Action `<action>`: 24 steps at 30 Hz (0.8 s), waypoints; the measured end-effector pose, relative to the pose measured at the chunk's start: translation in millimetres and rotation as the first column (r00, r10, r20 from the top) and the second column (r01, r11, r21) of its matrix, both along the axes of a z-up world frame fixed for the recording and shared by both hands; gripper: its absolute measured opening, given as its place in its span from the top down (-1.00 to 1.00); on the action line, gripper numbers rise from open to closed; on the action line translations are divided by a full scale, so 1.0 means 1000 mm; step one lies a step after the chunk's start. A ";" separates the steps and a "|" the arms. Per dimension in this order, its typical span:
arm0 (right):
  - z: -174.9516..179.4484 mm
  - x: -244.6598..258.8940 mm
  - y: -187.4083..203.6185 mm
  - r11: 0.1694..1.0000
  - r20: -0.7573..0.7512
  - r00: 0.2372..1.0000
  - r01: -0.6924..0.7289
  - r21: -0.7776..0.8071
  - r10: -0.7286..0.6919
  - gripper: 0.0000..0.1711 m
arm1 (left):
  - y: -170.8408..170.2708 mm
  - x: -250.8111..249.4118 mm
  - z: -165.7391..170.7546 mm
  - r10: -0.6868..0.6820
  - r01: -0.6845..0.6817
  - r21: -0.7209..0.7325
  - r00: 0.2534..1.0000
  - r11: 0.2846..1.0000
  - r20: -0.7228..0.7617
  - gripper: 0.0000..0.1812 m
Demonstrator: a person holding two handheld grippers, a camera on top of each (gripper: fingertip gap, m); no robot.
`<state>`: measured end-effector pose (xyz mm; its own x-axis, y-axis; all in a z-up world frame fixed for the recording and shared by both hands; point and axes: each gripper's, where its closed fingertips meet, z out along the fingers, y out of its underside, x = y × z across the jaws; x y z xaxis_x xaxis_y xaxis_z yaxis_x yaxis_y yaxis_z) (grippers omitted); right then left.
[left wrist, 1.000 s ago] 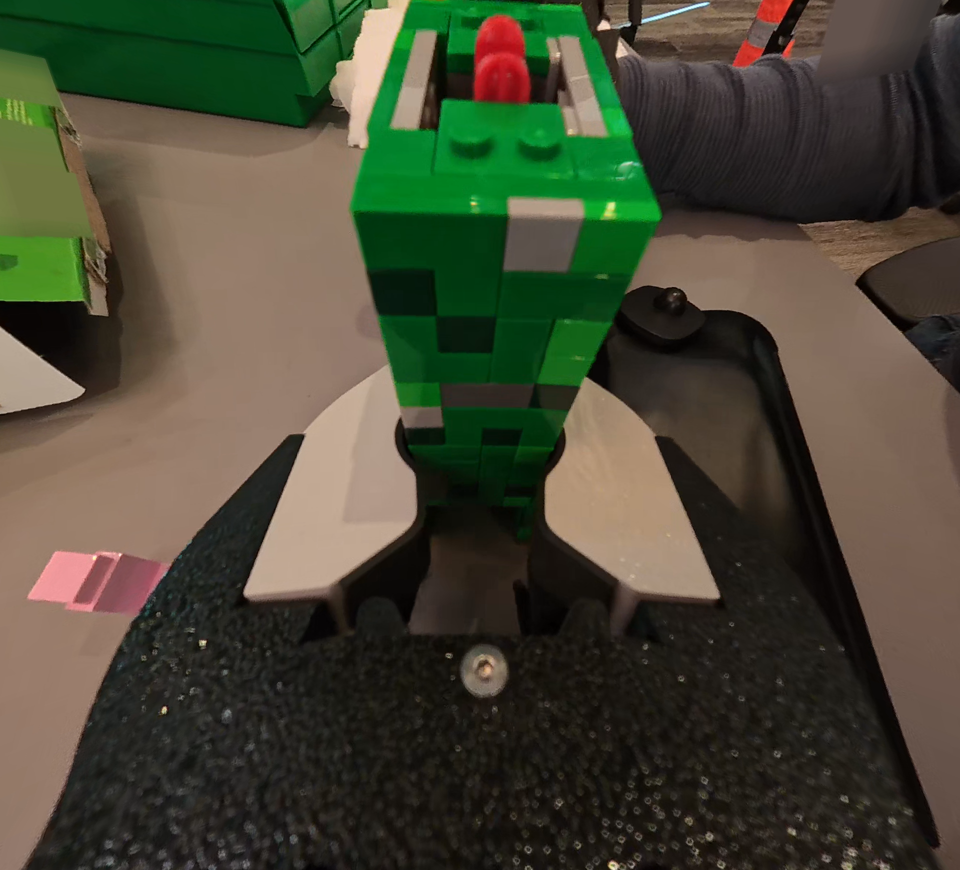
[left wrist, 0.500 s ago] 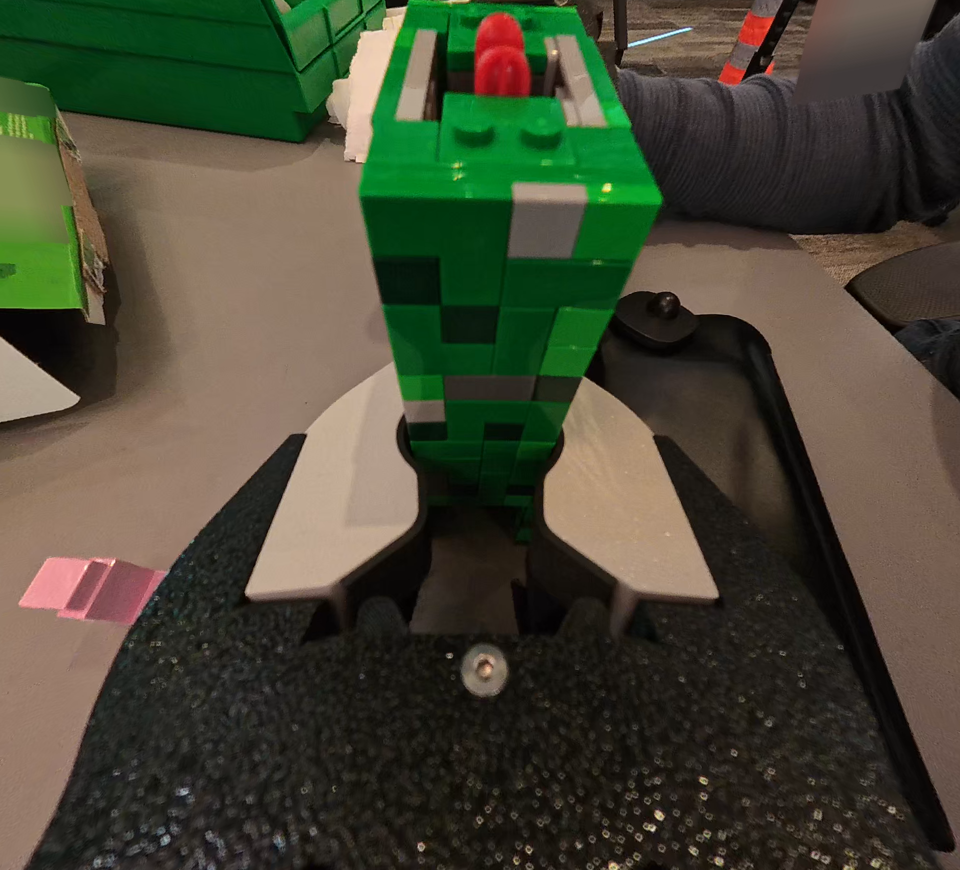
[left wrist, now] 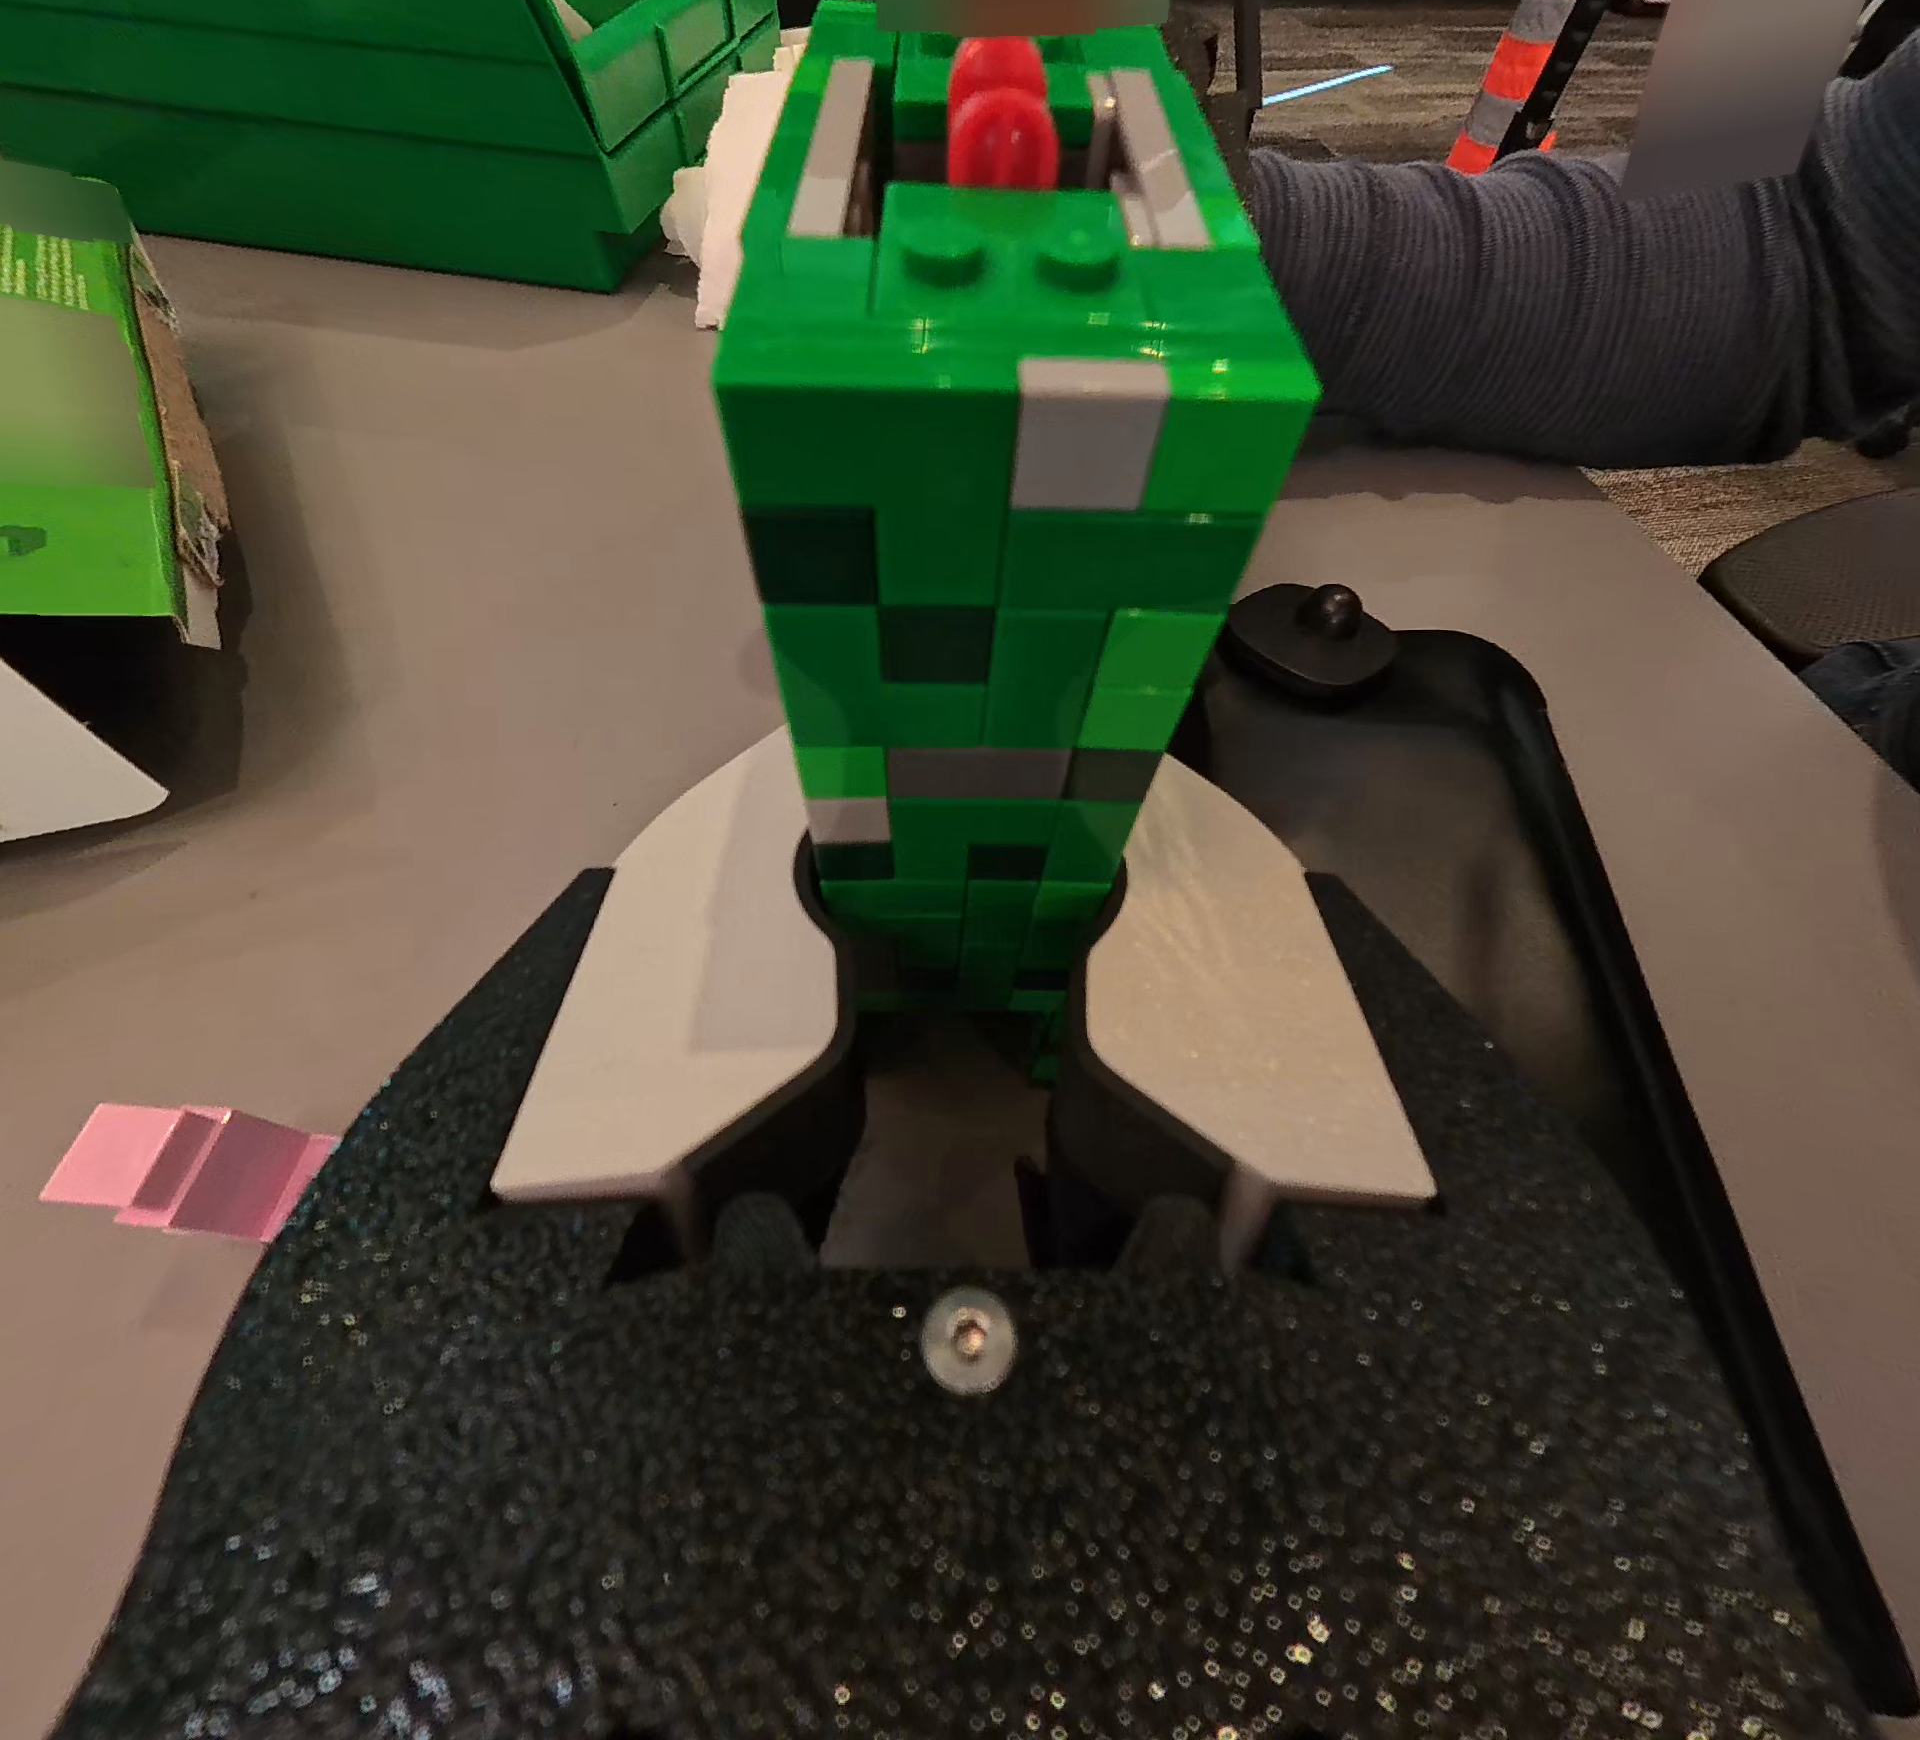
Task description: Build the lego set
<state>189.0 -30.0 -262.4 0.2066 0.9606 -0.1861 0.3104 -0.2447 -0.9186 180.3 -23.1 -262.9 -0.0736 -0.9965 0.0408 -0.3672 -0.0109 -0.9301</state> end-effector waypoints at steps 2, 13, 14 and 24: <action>0.000 0.000 0.000 1.000 -0.002 1.000 0.000 -0.005 0.000 1.00 | 0.000 0.000 0.000 0.000 0.000 0.000 1.000 1.000 0.001 0.54; 0.000 -0.001 0.000 1.000 -0.006 1.000 0.000 -0.019 0.000 1.00 | 0.001 0.000 0.000 0.012 -0.012 0.001 1.000 1.000 -0.004 0.54; 0.000 -0.001 0.000 1.000 -0.006 1.000 0.000 -0.018 -0.001 1.00 | 0.001 0.000 0.000 0.013 -0.013 0.002 1.000 1.000 -0.005 0.55; 0.004 0.000 -0.001 1.000 -0.034 0.999 -0.005 -0.006 0.005 1.00 | 0.001 0.000 0.000 0.016 -0.016 0.003 1.000 1.000 0.000 0.55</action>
<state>188.7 -30.7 -258.4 0.1953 0.9605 -0.1982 0.2807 -0.2484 -0.9271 180.2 -21.9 -262.6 -0.0577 -0.9976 0.0376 -0.3671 -0.0138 -0.9301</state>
